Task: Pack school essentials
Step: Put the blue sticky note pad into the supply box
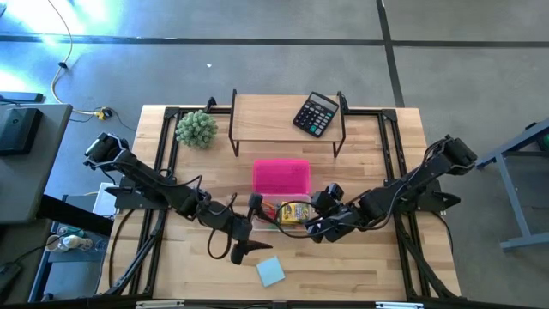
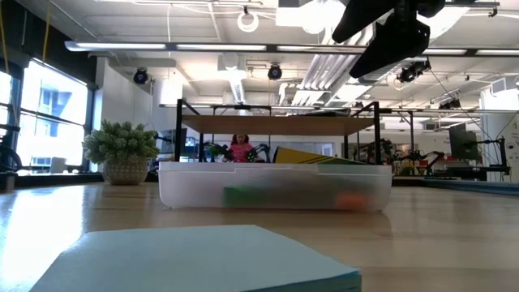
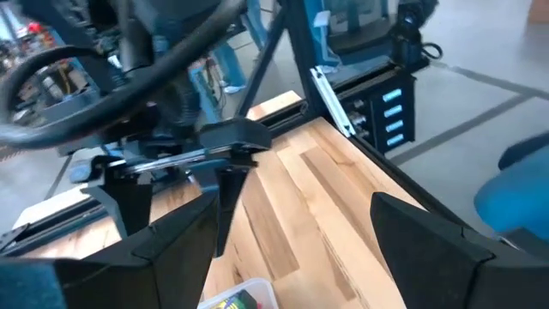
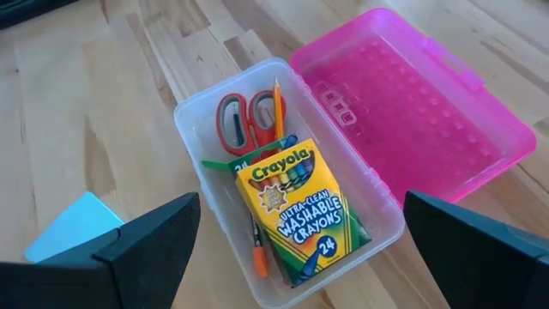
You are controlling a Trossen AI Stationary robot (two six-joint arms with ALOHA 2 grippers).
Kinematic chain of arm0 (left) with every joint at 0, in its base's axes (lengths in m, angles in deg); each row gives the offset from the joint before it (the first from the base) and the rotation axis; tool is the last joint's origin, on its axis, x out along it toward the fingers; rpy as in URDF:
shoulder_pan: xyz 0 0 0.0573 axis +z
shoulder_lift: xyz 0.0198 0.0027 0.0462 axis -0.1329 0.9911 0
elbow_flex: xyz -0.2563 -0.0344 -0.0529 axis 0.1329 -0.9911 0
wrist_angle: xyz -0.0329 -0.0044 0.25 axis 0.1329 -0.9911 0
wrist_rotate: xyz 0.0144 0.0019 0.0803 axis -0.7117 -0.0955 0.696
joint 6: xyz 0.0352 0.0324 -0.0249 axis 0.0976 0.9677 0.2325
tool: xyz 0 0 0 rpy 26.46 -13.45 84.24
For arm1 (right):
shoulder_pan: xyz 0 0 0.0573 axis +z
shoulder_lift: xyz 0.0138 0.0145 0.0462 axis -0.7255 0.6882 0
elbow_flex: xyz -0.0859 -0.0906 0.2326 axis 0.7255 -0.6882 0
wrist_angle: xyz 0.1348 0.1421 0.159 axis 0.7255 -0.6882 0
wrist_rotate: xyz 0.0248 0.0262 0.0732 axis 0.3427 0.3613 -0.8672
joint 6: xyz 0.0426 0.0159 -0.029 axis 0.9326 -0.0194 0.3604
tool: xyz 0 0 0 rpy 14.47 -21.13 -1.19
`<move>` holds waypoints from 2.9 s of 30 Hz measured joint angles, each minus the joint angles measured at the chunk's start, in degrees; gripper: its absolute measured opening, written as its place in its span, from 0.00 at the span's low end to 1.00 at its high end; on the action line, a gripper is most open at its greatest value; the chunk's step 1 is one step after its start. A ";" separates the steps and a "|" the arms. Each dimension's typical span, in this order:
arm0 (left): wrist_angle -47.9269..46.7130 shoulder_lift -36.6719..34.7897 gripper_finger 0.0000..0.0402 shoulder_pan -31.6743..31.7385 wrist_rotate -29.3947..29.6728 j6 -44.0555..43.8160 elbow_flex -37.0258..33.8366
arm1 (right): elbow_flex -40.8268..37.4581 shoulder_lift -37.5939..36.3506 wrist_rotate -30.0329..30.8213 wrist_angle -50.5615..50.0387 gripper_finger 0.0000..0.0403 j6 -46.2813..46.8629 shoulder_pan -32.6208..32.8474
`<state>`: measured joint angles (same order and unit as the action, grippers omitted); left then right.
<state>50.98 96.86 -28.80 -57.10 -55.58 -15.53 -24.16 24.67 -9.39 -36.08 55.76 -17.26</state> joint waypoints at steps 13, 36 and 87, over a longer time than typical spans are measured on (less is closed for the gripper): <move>-1.06 0.00 0.86 -1.95 -0.18 1.52 0.00 | 0.00 0.00 -0.39 0.00 0.98 -0.20 0.00; -5.61 0.04 0.89 -1.24 -8.01 1.65 2.27 | 0.00 0.02 -2.79 0.00 0.98 -1.07 0.00; -40.25 33.60 0.89 -4.77 -11.74 2.40 28.35 | 0.00 0.04 -4.82 -2.53 0.98 -0.74 0.02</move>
<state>10.72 130.46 -33.57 -68.84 -53.18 12.82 -24.16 24.71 -14.22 -38.61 55.02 -17.24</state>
